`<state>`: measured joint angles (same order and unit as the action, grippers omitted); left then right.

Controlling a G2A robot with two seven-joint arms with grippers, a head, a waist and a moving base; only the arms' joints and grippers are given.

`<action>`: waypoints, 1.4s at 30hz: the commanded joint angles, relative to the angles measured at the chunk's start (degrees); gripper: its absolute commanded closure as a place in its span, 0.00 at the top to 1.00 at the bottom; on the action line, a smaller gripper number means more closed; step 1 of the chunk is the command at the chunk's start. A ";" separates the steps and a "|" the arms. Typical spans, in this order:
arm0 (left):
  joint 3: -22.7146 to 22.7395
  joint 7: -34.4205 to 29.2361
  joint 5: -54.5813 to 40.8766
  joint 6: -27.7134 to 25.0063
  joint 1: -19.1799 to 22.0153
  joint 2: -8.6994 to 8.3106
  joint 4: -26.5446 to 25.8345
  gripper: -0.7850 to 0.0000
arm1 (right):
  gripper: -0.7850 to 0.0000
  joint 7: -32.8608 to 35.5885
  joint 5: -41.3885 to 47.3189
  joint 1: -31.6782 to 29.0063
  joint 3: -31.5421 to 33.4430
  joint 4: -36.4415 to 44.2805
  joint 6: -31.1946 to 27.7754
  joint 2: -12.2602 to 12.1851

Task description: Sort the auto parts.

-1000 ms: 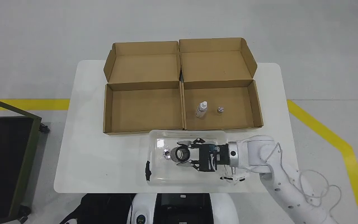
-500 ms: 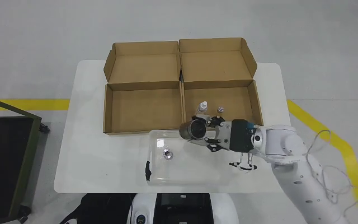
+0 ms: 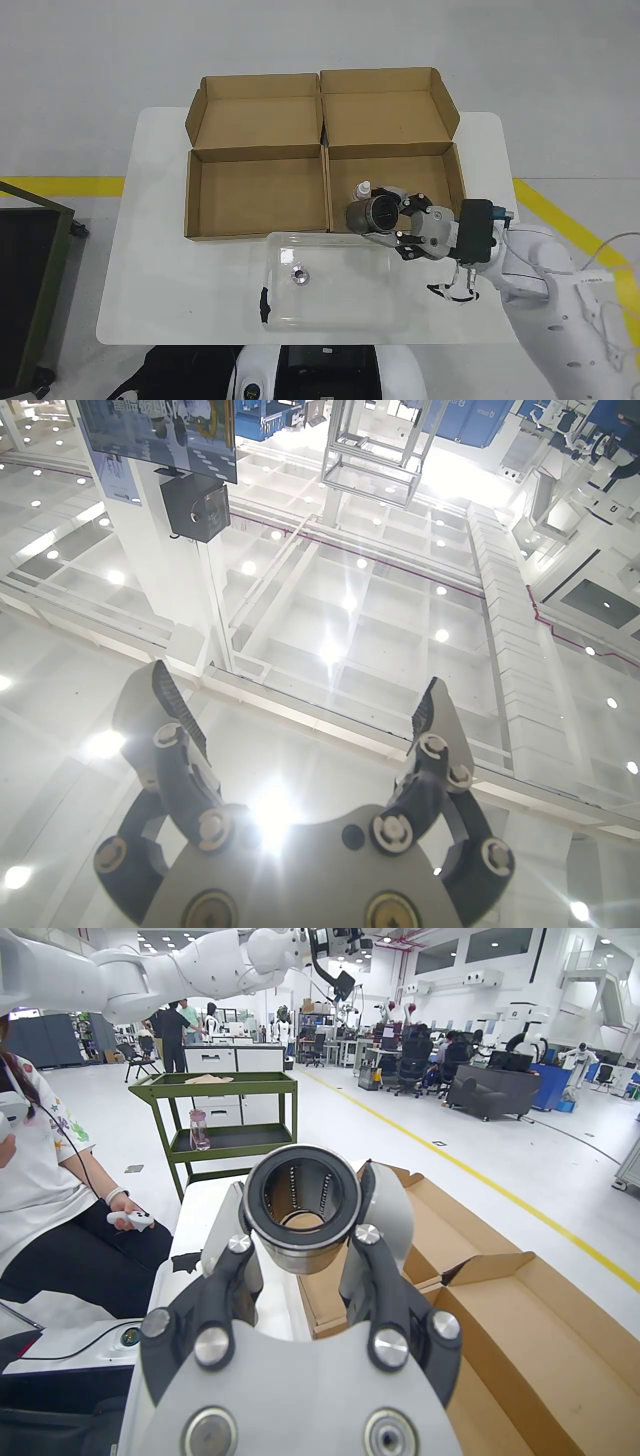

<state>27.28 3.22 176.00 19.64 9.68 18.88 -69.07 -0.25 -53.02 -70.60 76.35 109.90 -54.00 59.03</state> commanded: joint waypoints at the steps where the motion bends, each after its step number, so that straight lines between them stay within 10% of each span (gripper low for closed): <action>1: 0.00 0.00 0.00 0.00 0.00 0.00 0.00 1.00 | 0.00 -0.08 0.00 -0.25 0.32 0.20 -0.03 -0.04; 42: 0.00 0.00 0.00 0.00 0.00 0.00 0.00 1.00 | 0.00 15.43 -9.54 19.78 -25.39 -14.25 18.06 6.07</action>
<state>27.28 3.22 176.00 19.64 9.68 18.88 -69.07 15.06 -62.56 -51.17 51.30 96.20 -36.27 64.95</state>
